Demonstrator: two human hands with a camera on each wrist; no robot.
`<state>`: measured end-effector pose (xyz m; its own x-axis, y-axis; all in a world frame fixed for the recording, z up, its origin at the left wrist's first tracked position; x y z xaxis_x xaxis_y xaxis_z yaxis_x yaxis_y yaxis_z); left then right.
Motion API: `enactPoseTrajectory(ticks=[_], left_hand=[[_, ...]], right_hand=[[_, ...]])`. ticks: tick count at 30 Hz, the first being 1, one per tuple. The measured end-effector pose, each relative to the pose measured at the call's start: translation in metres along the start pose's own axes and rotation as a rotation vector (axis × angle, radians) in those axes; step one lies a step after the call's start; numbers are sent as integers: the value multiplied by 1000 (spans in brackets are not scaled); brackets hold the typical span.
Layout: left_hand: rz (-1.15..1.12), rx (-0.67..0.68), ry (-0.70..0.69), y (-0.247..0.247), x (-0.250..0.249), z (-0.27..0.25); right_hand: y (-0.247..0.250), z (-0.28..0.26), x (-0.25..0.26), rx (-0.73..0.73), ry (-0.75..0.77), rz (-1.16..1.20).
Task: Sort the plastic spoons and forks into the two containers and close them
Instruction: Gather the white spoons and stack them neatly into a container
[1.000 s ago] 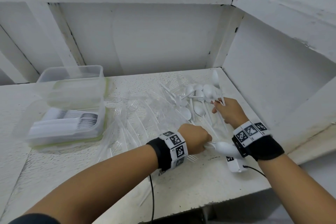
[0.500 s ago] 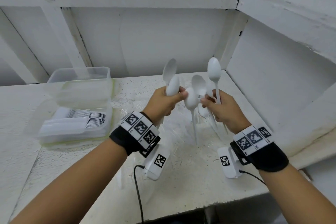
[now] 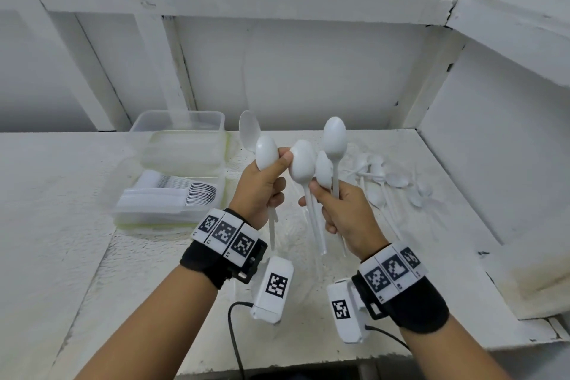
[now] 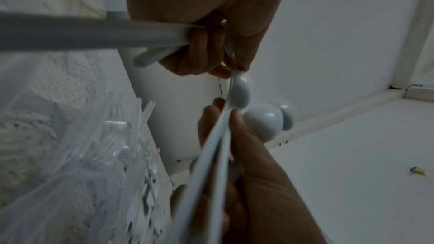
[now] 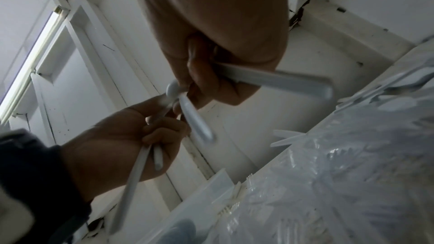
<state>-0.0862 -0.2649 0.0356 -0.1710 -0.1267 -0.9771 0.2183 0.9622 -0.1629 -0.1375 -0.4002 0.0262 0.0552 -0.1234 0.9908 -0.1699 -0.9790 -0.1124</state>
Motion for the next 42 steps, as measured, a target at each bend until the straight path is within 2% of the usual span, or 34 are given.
enactPoseTrajectory(ticks=[4,12,18,24,27,32,42], left_hand=[[-2,-42,11,11,2,-4],[-30,-107,28,26,2,-10],[88,-190,18,28,6,-14],[131,-209,0,29,5,-17],[159,-209,64,27,4,-18],[81,-189,150,24,7,-21],[204,-171,24,17,19,-32]], right_hand=[[-16,-6,-1,-7,-1,10],[-26,-12,-4,121,7,-41],[-31,-15,-8,69,92,-178],[-32,-20,-8,90,119,-152],[-31,-23,-6,100,102,-105],[-30,-24,-6,36,62,-50],[-37,-26,-11,-26,132,-36]])
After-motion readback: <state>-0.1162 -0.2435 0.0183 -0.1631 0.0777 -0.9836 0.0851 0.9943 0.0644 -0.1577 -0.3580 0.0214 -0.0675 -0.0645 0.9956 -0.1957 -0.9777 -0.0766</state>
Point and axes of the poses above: each hand's wrist, its own z-axis towards the middle knuckle, its own y-axis out of the back of the hand, x = y × z, the point moved 1 cm from there along z, towards the middle knuckle, and after that the axes turned 11 degrees about z, right-handed, at the moved point
